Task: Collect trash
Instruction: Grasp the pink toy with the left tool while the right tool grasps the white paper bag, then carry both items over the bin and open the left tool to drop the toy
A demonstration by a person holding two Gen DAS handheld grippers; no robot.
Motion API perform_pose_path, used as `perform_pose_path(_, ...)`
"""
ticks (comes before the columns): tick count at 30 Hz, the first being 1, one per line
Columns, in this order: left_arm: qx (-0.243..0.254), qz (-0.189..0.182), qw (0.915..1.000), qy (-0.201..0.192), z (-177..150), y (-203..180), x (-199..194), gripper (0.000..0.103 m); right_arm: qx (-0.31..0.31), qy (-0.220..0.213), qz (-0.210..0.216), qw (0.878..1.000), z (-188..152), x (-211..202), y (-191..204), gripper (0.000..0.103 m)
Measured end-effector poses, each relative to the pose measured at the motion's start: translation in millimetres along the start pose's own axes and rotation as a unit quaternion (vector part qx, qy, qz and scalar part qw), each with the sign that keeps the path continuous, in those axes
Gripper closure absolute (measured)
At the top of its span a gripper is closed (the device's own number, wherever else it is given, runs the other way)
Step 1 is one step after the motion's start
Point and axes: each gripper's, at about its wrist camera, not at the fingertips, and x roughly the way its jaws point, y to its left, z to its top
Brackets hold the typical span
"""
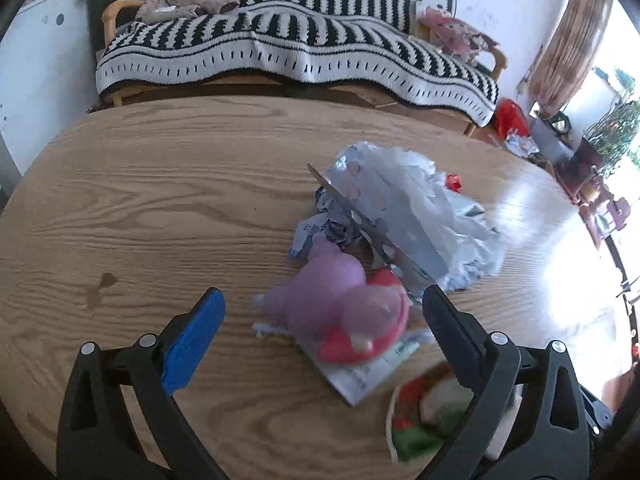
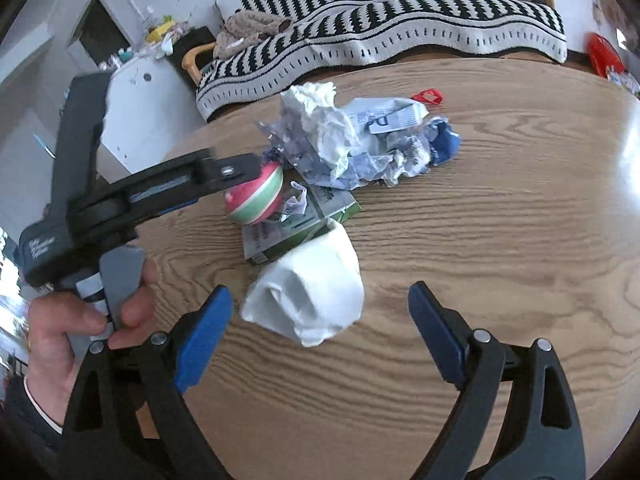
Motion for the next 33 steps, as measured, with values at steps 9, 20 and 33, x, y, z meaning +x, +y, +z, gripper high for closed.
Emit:
perform_pose_path(9,0.02,-0.006,0.9996,-0.017,0.9,1.2,5.4,0.038,-0.014,0.012,0.005,1.0,-3.8,17.2,6.0,0.037)
perform_pose_path(20,0.031,-0.015,0.9979,-0.056,-4.0,6.7,-50.8,0.05,-0.032,-0.025,0.018,0.999,-10.0,-20.7,15.2,0.038)
perform_pose_path(33,0.029,-0.039,0.9957,-0.079,-104.3,7.6,-157.5,0.05,-0.057,-0.023,0.036,0.998,-99.7,-98.9,33.4,0.038)
